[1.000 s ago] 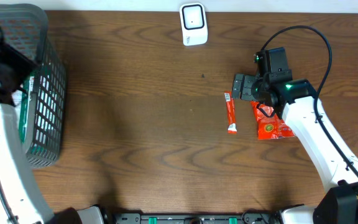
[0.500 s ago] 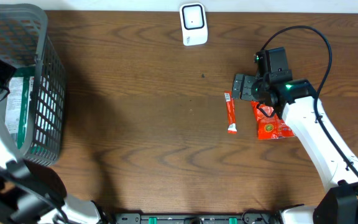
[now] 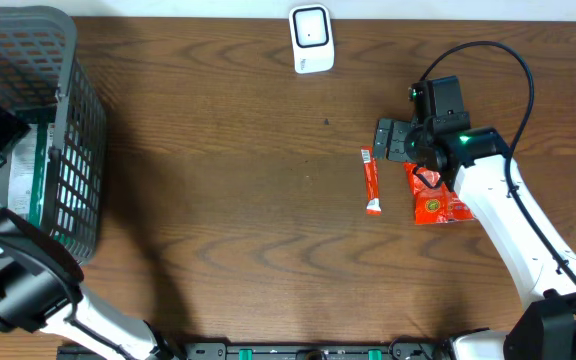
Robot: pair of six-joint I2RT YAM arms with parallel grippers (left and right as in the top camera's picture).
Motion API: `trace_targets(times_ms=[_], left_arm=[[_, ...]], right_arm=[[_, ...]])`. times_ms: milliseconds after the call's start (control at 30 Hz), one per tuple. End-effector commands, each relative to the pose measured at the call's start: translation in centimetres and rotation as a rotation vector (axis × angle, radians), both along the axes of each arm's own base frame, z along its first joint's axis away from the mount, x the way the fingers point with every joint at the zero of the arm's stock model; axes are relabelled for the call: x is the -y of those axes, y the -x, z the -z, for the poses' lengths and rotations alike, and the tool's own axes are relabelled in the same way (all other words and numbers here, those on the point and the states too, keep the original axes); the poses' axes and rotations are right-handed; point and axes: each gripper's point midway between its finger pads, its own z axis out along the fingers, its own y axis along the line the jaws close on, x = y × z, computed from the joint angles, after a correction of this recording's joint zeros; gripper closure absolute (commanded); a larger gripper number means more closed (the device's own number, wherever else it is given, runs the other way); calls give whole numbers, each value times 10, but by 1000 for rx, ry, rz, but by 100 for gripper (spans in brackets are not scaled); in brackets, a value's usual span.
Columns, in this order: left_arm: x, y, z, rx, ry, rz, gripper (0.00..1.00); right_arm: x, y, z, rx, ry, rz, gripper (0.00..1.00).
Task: Scan the item barcode
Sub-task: 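Reach the left gripper into the basket and grasp the white-green wipes pack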
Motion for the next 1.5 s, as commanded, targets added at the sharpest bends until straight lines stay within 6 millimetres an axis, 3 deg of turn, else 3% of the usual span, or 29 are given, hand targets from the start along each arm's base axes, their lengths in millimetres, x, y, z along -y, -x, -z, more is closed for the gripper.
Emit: trace_targets(times_ms=[0,233,533,1467], left_arm=[[24,-18,26,18,100,270,18],[42,-11,67,-45,231,331,28],[50,-1,100,-108,298,325,27],[56,9,106,-143,330,299,27]], right_arm=[[3,-2,0,3,17,-2,1],[3,-2,0,3,17,-2,1],[3,-2,0,3,17,-2,1],[3,-2,0,3,17,-2,1]])
